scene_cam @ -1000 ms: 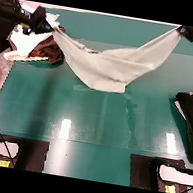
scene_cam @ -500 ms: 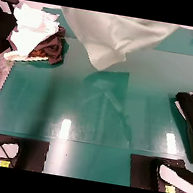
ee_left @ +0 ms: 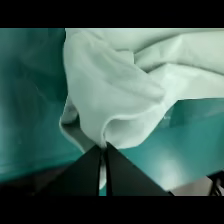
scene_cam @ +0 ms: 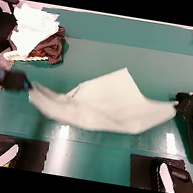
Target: Fold the shirts.
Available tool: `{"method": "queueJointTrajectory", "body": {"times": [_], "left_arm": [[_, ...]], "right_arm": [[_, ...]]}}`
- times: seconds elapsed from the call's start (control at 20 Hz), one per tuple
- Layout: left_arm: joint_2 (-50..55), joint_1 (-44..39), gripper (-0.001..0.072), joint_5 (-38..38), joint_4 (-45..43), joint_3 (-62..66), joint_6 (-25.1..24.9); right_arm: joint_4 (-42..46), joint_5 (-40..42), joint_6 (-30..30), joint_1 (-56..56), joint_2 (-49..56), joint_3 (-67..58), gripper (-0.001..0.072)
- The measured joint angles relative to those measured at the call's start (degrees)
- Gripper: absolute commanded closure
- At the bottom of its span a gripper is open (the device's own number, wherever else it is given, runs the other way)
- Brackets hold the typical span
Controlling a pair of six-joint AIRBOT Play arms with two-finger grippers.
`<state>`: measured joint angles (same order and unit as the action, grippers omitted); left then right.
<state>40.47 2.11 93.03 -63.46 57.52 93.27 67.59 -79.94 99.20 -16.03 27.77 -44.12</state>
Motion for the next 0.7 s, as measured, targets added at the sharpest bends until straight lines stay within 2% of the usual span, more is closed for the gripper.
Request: {"method": "queueJointTrajectory", "body": {"times": [0.1, 0.15, 0.2, 0.25, 0.3, 0.35, 0.4, 0.55, 0.7], "left_arm": [[-5.5, 0.0, 0.0678, -0.6, 1.6, -10.4, 2.4], [-7.1, -0.1, 0.0678, -0.7, 2.6, -13.7, 3.1], [-8.3, -0.1, 0.0677, -0.9, 3.5, -16.2, 3.8], [-9.3, -0.1, 0.0573, -0.9, 4.1, -18.1, 4.2], [-9.9, -0.1, 0.0295, -1.1, 4.5, -19.3, 4.5], [-10.5, -0.1, 0.0143, -1.4, 5.1, -20.1, 4.8], [-10.8, -0.1, 0.01, -1.6, 5.3, -20.2, 5.1], [-11.4, -0.1, 0.0098, -3.2, 5.2, -15.5, 5.2], [-10.6, -0.1, 0.0098, -6.4, 1.3, -7.4, 5.2]], "right_arm": [[0.0, -4.5, 3.2, -3.0, -4.3, 4.9, 0.0694], [0.4, -6.6, 4.2, -4.3, -6.1, 6.7, 0.0639], [1.0, -8.3, 5.1, -5.4, -7.6, 7.8, 0.0442], [1.6, -9.7, 5.4, -6.3, -8.9, 8.7, 0.0268], [1.8, -11.1, 5.6, -7.1, -10.2, 9.2, 0.0181], [2.1, -12.1, 5.7, -7.8, -11.1, 9.3, 0.018], [2.2, -13.0, 5.1, -8.2, -11.8, 8.7, 0.018], [2.3, -10.8, -0.7, -8.3, -12.9, 4.2, 0.018], [2.6, -2.3, -6.6, -5.5, -12.5, -0.4, 0.018]]}}
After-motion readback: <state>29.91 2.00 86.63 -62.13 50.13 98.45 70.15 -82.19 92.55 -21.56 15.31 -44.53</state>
